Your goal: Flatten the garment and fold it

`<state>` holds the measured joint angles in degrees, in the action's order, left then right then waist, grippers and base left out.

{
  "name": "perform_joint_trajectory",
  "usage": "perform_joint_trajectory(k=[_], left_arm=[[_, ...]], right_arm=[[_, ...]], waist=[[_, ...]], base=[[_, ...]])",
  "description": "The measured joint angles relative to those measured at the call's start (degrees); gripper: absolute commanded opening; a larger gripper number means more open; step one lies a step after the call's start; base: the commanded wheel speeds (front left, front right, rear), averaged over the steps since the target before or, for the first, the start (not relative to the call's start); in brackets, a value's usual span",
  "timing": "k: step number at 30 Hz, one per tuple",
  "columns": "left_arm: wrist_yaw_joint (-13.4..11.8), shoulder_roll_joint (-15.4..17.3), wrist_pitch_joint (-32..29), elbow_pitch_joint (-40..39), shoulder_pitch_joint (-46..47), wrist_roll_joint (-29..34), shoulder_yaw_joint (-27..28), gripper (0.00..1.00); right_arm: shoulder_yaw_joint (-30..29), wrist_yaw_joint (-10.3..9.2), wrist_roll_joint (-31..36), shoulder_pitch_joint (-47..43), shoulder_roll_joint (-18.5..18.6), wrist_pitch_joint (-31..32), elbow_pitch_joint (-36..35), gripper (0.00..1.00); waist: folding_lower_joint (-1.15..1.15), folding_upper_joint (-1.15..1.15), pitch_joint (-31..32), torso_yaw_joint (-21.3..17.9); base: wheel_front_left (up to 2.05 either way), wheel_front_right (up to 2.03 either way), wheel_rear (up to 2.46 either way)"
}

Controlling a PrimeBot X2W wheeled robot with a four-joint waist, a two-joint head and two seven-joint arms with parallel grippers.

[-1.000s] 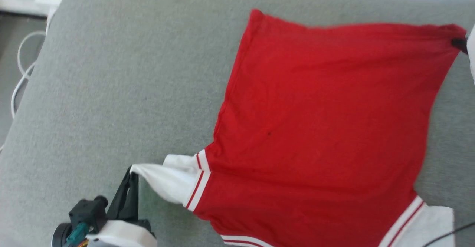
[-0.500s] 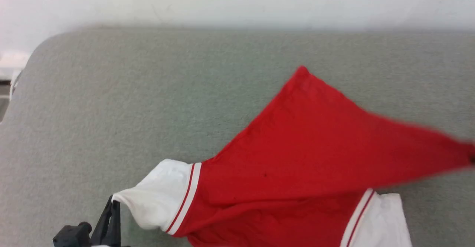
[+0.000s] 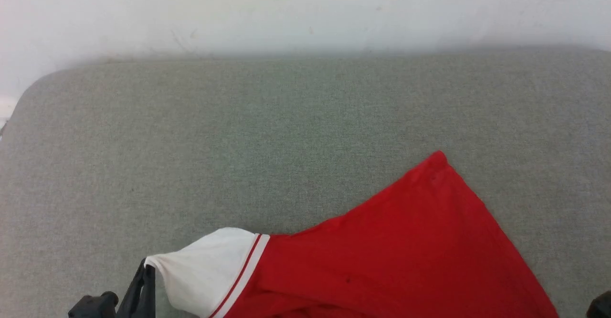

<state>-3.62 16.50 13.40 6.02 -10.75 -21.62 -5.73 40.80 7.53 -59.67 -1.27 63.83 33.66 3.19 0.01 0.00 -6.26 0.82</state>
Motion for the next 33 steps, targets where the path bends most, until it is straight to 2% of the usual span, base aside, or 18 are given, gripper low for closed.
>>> perform_joint_trajectory(k=[1,2,3,4,9,13,18,25,28,29,33], left_arm=[[0.0,0.0,-0.1,0.0,0.0,0.0,-0.1,0.00],[0.0,0.0,-0.1,0.0,0.0,0.0,-0.1,0.00],[0.0,0.0,-0.1,0.1,0.0,0.0,-0.2,0.00],[0.0,0.0,-0.1,0.1,0.0,0.0,-0.2,0.00],[-0.1,0.0,-0.1,0.2,0.0,-0.1,-0.4,0.00],[-0.2,0.0,-0.1,0.1,0.0,-0.1,-0.7,0.00],[-0.2,-0.1,-0.3,0.0,0.6,-0.1,-1.9,0.00],[0.0,-0.2,-0.2,0.1,3.1,0.0,-3.1,0.00],[0.4,-0.4,-0.2,0.4,4.6,0.3,-3.6,0.00],[0.5,-0.5,0.2,0.6,5.5,0.5,-3.8,0.00],[0.6,-0.9,0.3,0.9,7.3,0.6,-4.4,0.00]], right_arm=[[-0.2,0.00,0.4,-0.8,-1.2,-0.3,0.6,0.00],[-0.6,0.00,0.8,-1.4,-2.2,-0.6,0.9,0.25],[-1.4,0.00,1.2,-1.8,-3.0,-1.1,1.4,0.86],[-2.5,0.00,1.7,-1.8,-3.5,-1.5,1.7,1.00],[-11.2,0.00,3.7,0.6,-3.5,-3.6,1.1,1.00],[-17.8,0.00,5.7,5.2,-3.1,-4.0,-2.2,1.00],[-21.7,0.00,9.7,12.4,-4.6,-0.9,-7.1,1.00],[-15.1,0.00,14.8,24.9,-9.7,8.1,-8.2,1.00],[-9.2,0.00,16.5,31.9,-12.3,12.8,-5.4,1.00],[-5.7,0.00,17.1,36.2,-14.1,15.6,-2.6,1.00],[1.0,0.00,18.7,43.5,-17.2,19.2,4.0,1.00]], waist=[[0.00,0.00,-0.1,0.1],[0.00,0.00,-0.1,0.1],[0.00,0.00,0.0,0.1],[0.00,0.00,0.1,0.0],[0.00,0.00,0.9,-0.3],[0.00,0.00,1.2,-0.1],[0.00,0.00,0.3,0.7],[0.00,0.00,-2.2,2.3],[0.00,0.00,-3.7,3.2],[0.00,0.00,-4.6,3.9],[0.00,0.00,-6.6,5.3]], base=[[0.00,0.00,0.00],[0.00,0.00,0.00],[0.00,0.00,0.00],[0.00,0.00,0.00],[0.00,0.00,0.00],[0.00,0.00,0.00],[0.00,0.00,0.00],[0.00,0.00,0.00],[0.00,0.00,0.00],[0.00,0.00,0.00],[0.00,0.00,0.00]])
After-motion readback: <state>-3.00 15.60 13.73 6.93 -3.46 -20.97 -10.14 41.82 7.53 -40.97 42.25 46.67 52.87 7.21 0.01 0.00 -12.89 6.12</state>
